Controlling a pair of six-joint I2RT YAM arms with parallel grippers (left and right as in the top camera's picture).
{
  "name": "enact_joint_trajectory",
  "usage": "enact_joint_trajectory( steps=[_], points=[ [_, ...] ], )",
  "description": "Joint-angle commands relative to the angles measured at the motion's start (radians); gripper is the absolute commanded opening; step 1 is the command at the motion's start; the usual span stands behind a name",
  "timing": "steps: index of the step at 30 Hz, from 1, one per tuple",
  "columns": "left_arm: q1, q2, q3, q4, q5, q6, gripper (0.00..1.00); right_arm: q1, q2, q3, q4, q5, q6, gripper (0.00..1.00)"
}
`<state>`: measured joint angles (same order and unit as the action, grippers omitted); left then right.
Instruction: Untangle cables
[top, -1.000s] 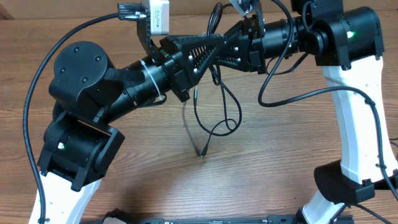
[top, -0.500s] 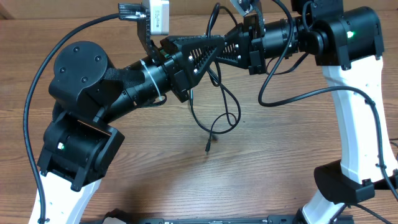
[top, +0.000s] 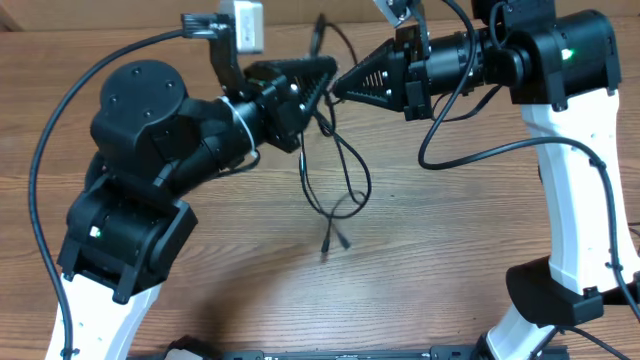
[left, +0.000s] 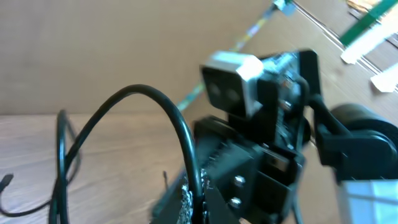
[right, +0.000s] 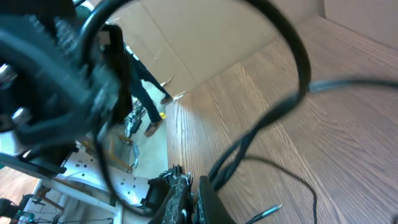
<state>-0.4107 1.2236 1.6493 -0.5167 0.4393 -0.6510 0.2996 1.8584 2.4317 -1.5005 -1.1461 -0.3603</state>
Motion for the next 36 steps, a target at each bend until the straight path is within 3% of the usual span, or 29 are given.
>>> enact_joint_trajectory(
  steps=[1,6,7,9,11,24,36],
  points=[
    [0.025,-0.006,0.016,-0.003,-0.026,0.022,0.04,-0.015,0.005,-0.004,-0.01,-0.016,-0.004,0.04],
    [0.025,-0.007,0.016,0.015,0.048,0.015,0.04,-0.019,0.005,-0.004,-0.012,-0.015,-0.004,0.04],
    [0.025,-0.006,0.016,0.019,0.051,0.015,0.04,-0.019,0.005,-0.004,-0.012,-0.015,-0.004,0.17],
    [0.025,-0.007,0.016,0.02,0.048,0.015,0.04,-0.019,0.005,-0.005,-0.025,-0.015,-0.004,0.54],
    [0.025,-0.007,0.016,0.021,0.049,0.015,0.04,-0.019,0.005,-0.005,-0.034,-0.006,-0.004,0.59],
    [0.025,-0.006,0.016,0.103,0.052,-0.041,0.04,0.028,0.005,-0.005,-0.091,0.119,-0.005,0.63],
    [0.023,-0.006,0.016,0.105,0.059,-0.116,0.04,0.067,0.005,-0.005,-0.084,0.125,-0.005,0.54]
  ],
)
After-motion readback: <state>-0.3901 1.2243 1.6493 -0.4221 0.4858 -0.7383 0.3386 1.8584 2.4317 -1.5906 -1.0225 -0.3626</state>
